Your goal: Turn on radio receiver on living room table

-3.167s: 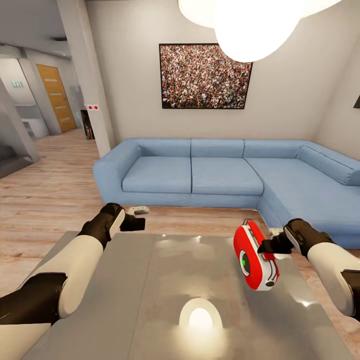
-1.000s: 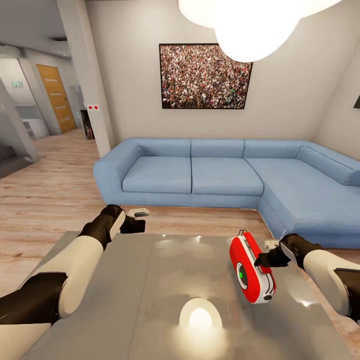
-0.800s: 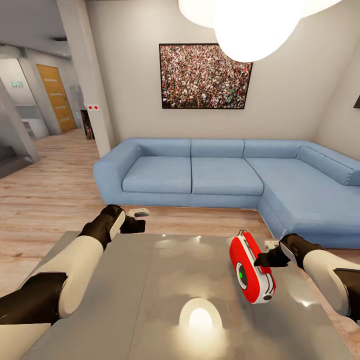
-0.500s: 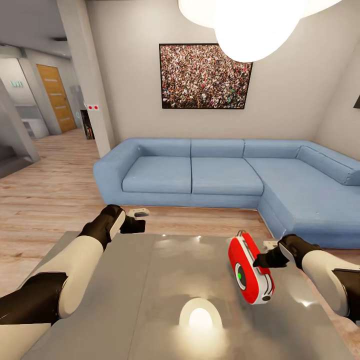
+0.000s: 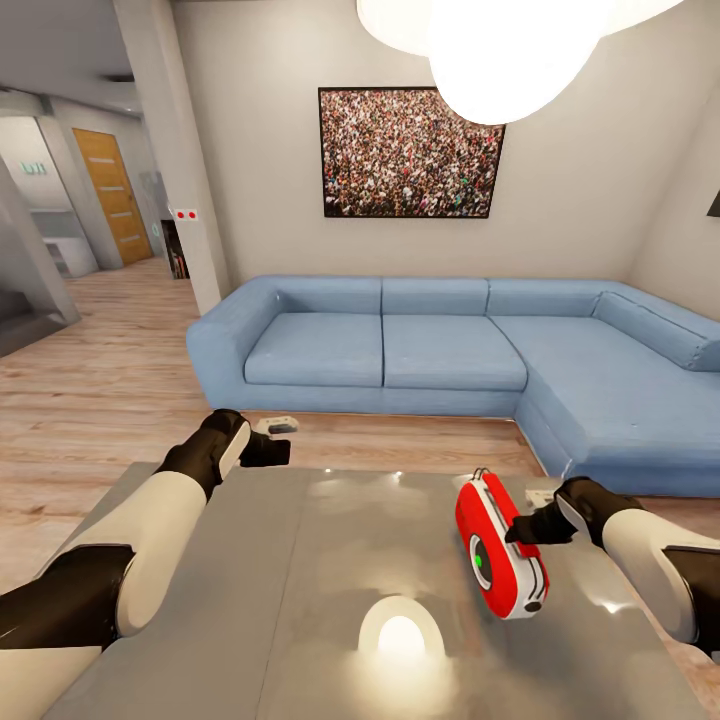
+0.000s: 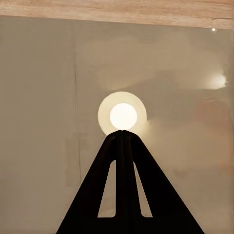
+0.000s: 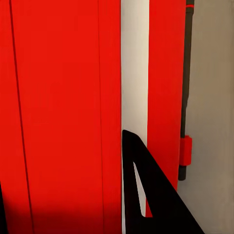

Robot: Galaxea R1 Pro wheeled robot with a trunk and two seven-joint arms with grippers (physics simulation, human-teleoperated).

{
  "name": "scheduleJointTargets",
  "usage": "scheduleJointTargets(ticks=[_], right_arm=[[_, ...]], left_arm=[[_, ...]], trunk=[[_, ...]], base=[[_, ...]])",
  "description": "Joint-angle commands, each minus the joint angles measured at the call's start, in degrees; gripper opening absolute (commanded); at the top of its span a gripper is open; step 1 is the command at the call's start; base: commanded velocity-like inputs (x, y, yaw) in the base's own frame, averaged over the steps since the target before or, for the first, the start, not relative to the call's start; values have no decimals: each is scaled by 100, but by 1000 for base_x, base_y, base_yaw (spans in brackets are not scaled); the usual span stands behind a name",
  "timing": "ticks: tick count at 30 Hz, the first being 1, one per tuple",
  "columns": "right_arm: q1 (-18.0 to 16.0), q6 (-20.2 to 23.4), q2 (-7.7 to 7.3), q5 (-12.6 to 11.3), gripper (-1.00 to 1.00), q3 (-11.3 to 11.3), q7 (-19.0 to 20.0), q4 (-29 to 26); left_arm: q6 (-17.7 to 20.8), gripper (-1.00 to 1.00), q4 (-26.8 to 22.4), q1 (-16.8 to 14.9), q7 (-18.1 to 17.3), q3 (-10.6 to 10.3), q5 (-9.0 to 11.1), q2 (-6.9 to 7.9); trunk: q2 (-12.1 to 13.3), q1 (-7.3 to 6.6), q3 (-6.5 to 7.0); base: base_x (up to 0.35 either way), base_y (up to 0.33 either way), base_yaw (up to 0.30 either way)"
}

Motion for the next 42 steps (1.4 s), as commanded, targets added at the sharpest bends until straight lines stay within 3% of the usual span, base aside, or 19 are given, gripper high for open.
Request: scheduleJointTargets(ticks=[1, 42], right_arm=[[-1, 3, 0, -22, -100, -37, 1, -3], [294, -265, 55, -22, -100, -36, -35, -1]], left_arm=[[0, -100, 0, 0, 0, 0, 0, 0], [0, -100, 0, 0, -8, 0, 0, -8]], trunk=[[0, 0, 0], [0, 0, 0]], base=[[0, 0, 0], [0, 0, 0]])
